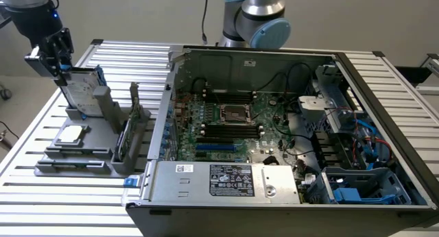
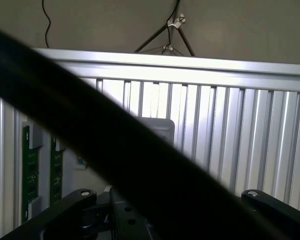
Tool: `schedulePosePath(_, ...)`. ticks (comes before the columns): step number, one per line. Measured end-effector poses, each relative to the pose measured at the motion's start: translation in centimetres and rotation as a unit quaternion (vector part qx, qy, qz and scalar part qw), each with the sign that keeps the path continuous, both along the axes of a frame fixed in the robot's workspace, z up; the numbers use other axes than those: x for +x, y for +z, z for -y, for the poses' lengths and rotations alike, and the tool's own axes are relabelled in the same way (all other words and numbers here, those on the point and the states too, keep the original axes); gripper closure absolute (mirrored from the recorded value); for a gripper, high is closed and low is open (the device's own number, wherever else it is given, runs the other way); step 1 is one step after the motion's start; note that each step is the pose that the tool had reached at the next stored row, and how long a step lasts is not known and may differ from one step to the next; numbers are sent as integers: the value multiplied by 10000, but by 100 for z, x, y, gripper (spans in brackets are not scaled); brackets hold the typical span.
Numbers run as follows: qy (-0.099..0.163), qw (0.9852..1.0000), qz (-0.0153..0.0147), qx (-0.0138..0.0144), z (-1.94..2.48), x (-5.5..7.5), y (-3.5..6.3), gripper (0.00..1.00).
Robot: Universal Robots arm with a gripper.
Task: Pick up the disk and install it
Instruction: 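Pick up the disk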
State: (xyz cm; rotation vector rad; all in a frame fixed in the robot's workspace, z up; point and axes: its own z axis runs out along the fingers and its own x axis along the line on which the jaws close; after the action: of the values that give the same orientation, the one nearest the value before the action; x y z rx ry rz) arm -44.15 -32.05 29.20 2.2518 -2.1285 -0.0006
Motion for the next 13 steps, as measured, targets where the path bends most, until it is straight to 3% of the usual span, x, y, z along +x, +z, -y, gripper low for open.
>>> schedulePosePath(4,0,10000,8,0,0,1,1,46)
schedulePosePath(9,0,10000,60,0,0,0,-1,46)
schedulePosePath(13,0,10000,77,8,0,0,-3,46)
